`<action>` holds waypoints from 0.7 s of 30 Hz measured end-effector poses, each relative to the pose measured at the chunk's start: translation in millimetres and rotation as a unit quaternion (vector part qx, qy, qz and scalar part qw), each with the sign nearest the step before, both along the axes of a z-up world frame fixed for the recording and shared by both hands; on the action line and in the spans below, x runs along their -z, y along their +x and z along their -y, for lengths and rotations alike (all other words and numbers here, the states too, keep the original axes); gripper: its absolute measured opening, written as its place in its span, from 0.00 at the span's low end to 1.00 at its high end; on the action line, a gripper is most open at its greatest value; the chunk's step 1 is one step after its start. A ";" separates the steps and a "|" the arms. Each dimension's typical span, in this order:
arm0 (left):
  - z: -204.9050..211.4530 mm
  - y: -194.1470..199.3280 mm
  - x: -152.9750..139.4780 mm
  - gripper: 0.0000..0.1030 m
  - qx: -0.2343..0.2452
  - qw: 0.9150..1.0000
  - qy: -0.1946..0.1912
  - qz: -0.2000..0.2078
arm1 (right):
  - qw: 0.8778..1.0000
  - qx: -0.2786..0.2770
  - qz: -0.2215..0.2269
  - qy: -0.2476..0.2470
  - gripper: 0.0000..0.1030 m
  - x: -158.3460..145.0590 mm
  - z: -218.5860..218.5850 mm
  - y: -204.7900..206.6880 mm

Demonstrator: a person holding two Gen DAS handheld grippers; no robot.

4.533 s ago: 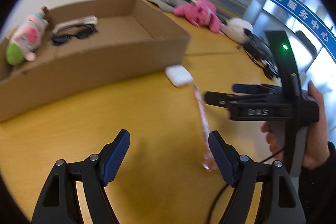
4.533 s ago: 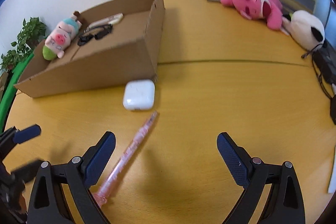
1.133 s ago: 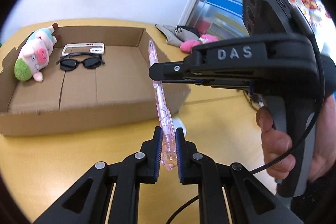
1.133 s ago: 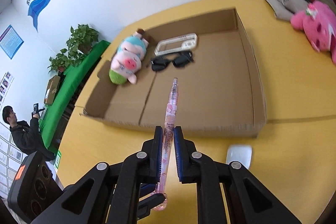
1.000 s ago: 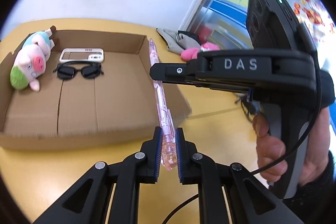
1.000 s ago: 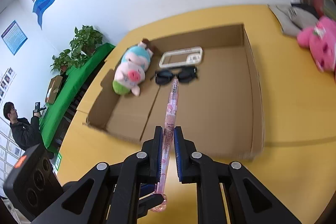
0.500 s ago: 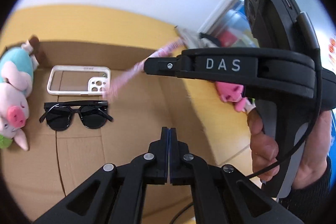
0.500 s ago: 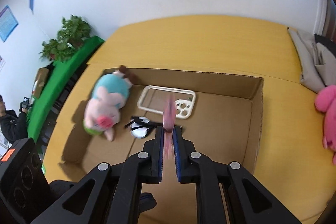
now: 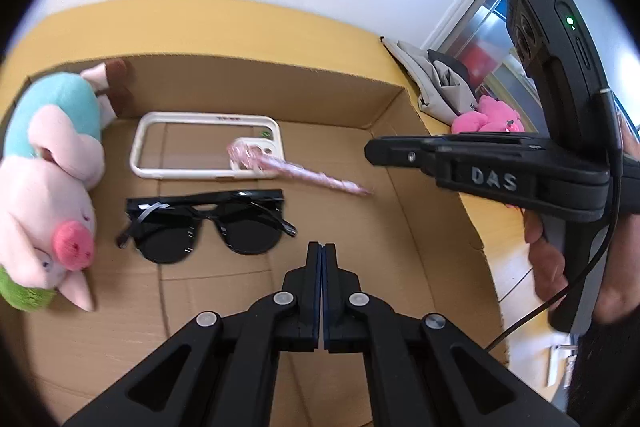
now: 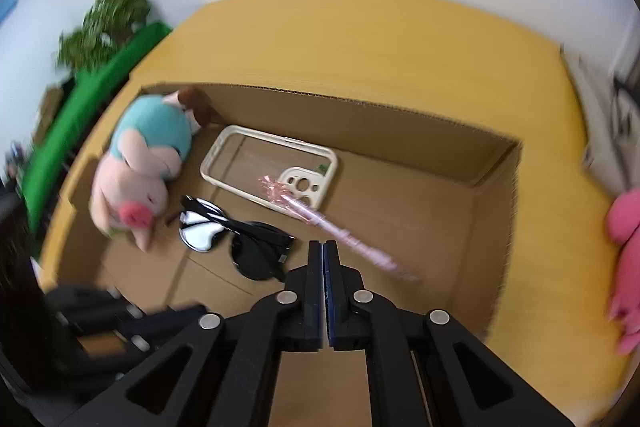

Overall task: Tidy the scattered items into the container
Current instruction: 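Lift the pink pen with the right gripper and carry it over the box, then lower the pen into the box and open the right gripper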

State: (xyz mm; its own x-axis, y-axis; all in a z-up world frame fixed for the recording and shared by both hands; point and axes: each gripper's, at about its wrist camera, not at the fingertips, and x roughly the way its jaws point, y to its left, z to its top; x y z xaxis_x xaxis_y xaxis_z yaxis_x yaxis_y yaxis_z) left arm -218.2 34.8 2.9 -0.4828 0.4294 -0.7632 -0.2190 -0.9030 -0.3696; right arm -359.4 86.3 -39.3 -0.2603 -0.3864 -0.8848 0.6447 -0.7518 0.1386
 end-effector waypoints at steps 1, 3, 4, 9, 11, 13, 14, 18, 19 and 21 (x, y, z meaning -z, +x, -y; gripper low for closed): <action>2.4 0.8 -1.1 0.00 -0.002 1.000 -0.002 -0.002 | 1.000 -0.016 -0.003 0.006 0.42 -0.7 2.6 1.7; 10.9 4.2 -3.7 0.00 -0.012 1.000 -0.002 -0.003 | 0.998 -0.047 -0.019 0.037 0.91 2.7 10.9 6.3; 16.6 5.8 -4.6 0.00 -0.019 1.000 -0.001 -0.004 | 0.996 -0.060 -0.028 0.056 0.91 6.6 15.2 7.1; 44.2 20.1 -9.4 0.07 -0.047 0.999 -0.001 -0.010 | 0.980 -0.136 -0.047 0.135 0.80 40.2 36.4 2.5; 54.5 25.8 -8.0 0.11 -0.059 0.998 0.000 -0.007 | 0.970 -0.167 -0.057 0.165 0.75 53.7 45.5 3.4; 61.5 28.3 -4.3 0.12 -0.067 0.998 0.001 0.000 | 0.961 -0.195 -0.063 0.184 0.67 64.2 54.2 4.5; 66.3 30.8 -4.8 0.12 -0.072 0.997 0.000 0.002 | 0.958 -0.206 -0.063 0.191 0.63 68.9 57.7 4.5; 77.7 29.8 2.1 0.12 -0.084 0.996 0.007 0.010 | 0.953 -0.224 -0.039 0.201 0.32 82.0 64.3 -0.8; 77.9 29.6 2.4 0.12 -0.085 0.996 0.007 0.010 | 0.957 -0.219 -0.021 0.191 0.21 81.8 63.0 -4.8; 78.5 28.7 1.2 0.12 -0.084 0.996 0.004 0.007 | 0.958 -0.218 -0.013 0.185 0.11 82.4 60.1 -6.6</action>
